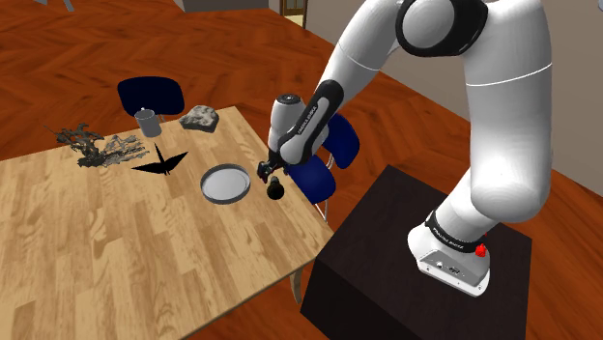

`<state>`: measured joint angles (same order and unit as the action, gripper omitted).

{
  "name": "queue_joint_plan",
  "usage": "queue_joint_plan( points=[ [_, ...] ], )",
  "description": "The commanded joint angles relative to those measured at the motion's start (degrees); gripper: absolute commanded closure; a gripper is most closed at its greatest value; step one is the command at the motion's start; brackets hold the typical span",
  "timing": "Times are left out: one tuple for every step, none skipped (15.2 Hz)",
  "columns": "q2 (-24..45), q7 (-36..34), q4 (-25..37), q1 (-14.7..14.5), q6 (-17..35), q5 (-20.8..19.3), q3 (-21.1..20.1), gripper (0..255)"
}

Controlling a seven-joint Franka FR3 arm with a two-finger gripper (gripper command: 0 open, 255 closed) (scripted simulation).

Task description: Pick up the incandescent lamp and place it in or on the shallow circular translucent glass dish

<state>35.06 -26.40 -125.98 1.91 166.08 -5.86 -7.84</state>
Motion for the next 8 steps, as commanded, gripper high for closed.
queue_joint_plan(
  points=[
    [-0.71, -2.41, -2.44, 2.26, -0.09, 4.57, -3.46, 0],
    [-0.71, -2.47, -2.47, 2.31, -0.09, 4.62, -3.52, 0],
    [0.13, -2.55, -2.10, 2.07, 0.38, 4.50, -3.32, 0],
    [0.97, -2.64, -1.71, 1.84, 0.85, 4.39, -3.11, 0],
    [1.81, -2.72, -1.31, 1.60, 1.31, 4.28, -2.92, 0],
    [2.66, -2.79, -0.90, 1.37, 1.75, 4.19, -2.72, 0],
    [3.51, -2.85, -0.48, 1.15, 2.19, 4.11, -2.53, 0],
    [4.35, -2.92, -0.05, 0.93, 2.62, 4.03, -2.35, 0]
  ],
)
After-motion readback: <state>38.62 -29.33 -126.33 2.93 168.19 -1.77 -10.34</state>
